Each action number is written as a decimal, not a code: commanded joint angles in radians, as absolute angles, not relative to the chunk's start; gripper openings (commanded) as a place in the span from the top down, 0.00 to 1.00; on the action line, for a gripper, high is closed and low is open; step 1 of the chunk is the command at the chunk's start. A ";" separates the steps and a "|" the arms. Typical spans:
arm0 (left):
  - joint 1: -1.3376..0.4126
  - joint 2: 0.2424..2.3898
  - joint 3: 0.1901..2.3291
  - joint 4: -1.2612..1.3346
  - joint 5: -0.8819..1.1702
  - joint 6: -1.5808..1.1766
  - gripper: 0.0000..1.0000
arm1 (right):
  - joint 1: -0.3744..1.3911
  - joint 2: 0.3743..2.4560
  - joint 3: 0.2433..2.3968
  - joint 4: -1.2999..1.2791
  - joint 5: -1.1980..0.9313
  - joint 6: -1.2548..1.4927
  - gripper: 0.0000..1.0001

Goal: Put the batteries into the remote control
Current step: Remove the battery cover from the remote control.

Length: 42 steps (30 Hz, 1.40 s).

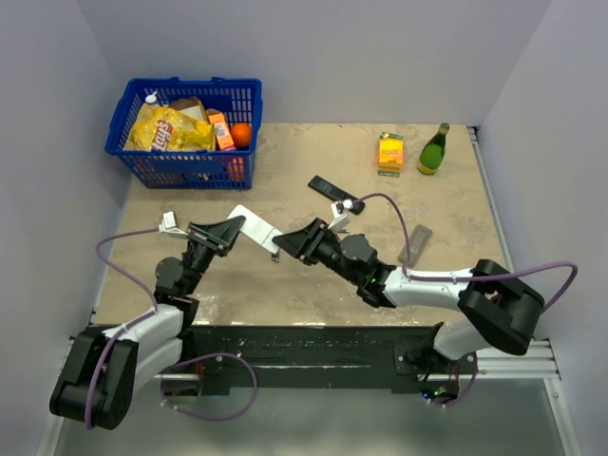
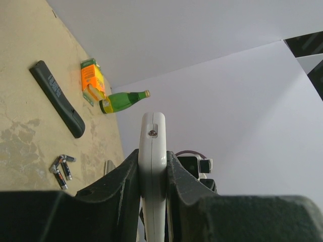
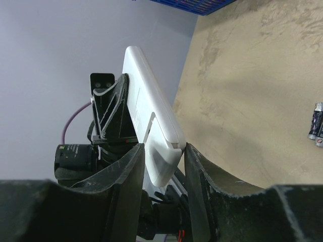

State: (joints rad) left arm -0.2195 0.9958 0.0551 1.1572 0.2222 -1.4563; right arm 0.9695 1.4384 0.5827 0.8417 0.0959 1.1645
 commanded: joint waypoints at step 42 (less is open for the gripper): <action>-0.186 0.913 0.048 1.034 0.138 -1.175 1.00 | 0.963 1.336 0.514 0.916 0.126 1.178 0.99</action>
